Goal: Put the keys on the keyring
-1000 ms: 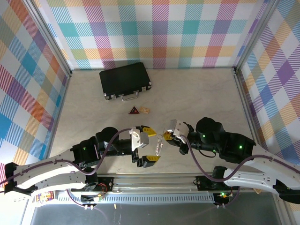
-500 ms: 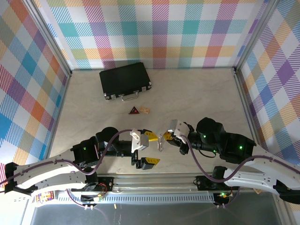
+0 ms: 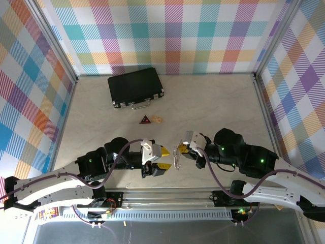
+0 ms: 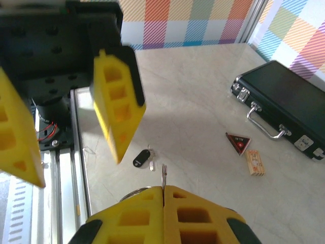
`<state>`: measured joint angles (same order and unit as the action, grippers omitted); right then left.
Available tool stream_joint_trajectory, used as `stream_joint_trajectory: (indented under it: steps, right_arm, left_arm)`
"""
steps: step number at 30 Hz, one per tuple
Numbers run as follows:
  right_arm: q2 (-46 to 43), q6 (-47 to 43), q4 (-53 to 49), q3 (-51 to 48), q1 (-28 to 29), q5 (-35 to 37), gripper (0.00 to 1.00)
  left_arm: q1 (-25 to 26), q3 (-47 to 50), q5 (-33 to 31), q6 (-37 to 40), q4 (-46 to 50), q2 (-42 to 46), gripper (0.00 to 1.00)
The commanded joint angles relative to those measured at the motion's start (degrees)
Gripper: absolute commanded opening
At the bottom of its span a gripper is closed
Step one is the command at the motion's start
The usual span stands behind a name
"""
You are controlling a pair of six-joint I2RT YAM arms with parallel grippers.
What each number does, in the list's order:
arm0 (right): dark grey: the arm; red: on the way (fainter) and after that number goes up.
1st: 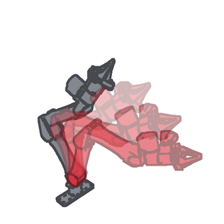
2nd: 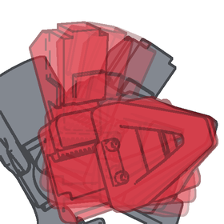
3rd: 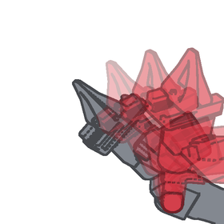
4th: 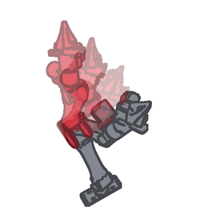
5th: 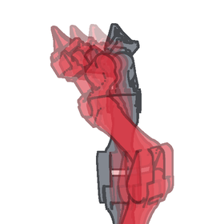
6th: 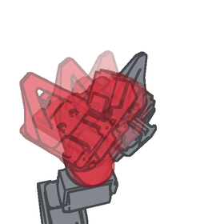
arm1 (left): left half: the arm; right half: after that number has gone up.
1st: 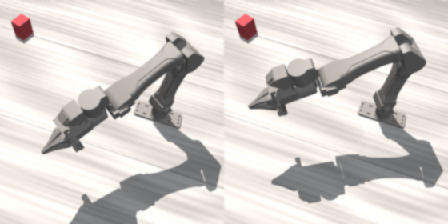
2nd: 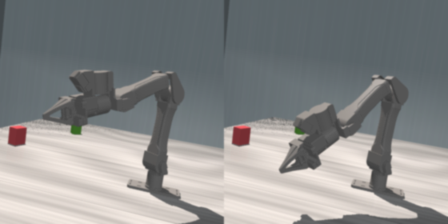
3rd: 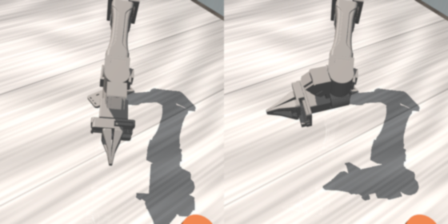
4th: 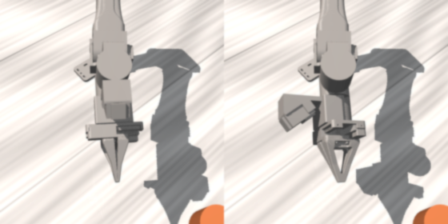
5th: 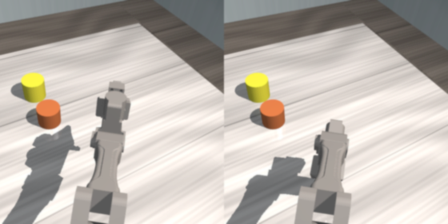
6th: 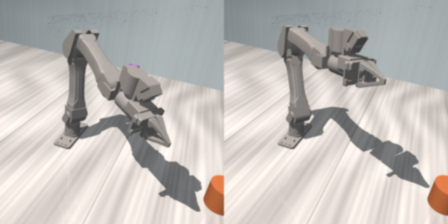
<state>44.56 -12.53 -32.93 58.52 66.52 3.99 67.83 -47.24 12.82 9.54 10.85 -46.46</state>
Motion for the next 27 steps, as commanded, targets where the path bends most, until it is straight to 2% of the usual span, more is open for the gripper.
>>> stream_joint_trajectory:
  steps: [1, 9, 16, 27]
  right_arm:
    - [0.8, -0.4, -2.3, 2.5, 0.4, -2.0, 0.00]
    - [5.4, -2.2, -8.4, 7.2, 0.4, -4.0, 0.00]
    - [8.8, -3.9, -12.2, 10.9, 0.5, -7.1, 0.00]
    - [10.0, -4.1, -11.8, 11.2, 1.7, -7.9, 0.00]
  left_arm:
    - [0.4, -3.6, -3.0, 2.6, 2.9, 0.0, 0.48]
    - [0.4, -7.9, -4.6, 5.6, 8.5, -4.0, 0.49]
    - [0.4, -7.5, -2.6, 5.4, 9.0, -4.2, 0.49]
    - [0.4, -9.1, -3.0, 6.0, 10.7, -5.0, 0.38]
